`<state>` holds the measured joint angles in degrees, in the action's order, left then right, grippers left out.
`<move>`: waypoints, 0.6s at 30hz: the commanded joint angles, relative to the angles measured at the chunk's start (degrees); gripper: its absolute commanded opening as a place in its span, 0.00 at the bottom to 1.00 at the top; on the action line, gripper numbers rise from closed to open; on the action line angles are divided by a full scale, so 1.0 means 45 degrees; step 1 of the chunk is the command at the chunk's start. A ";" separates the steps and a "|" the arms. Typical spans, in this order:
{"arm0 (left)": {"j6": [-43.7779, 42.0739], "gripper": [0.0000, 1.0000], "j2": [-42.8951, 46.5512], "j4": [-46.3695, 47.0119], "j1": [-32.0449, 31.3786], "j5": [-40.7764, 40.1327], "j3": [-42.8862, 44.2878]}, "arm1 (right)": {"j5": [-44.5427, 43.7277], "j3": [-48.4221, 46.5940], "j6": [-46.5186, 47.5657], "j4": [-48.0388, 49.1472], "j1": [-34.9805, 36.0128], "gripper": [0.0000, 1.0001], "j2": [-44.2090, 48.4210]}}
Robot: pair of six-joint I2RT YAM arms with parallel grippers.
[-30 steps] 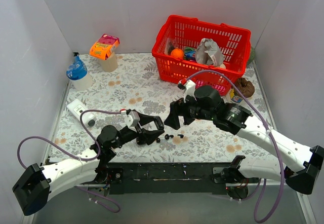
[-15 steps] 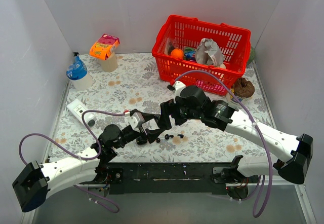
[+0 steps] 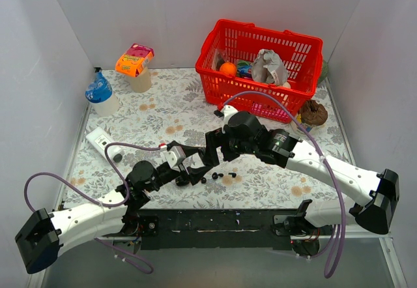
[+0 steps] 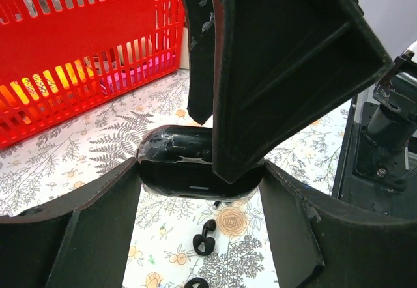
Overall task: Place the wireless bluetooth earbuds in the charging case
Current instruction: Open the charging case.
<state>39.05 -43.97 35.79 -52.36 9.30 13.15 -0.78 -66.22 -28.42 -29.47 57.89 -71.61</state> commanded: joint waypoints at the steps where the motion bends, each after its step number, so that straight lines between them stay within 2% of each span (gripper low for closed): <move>1: -0.0337 0.00 0.0473 -0.0141 -0.0103 -0.0289 0.0457 | -0.0667 0.0027 -0.0089 -0.0052 -0.0032 0.88 0.0211; 18: -0.0220 0.00 0.0414 -0.0200 -0.0103 -0.0582 0.0360 | -0.1273 0.0164 -0.0324 -0.0111 -0.0149 0.87 0.0972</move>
<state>38.54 -42.70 34.02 -52.62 7.64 13.15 -4.29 -65.67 -29.85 -29.82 57.58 -68.97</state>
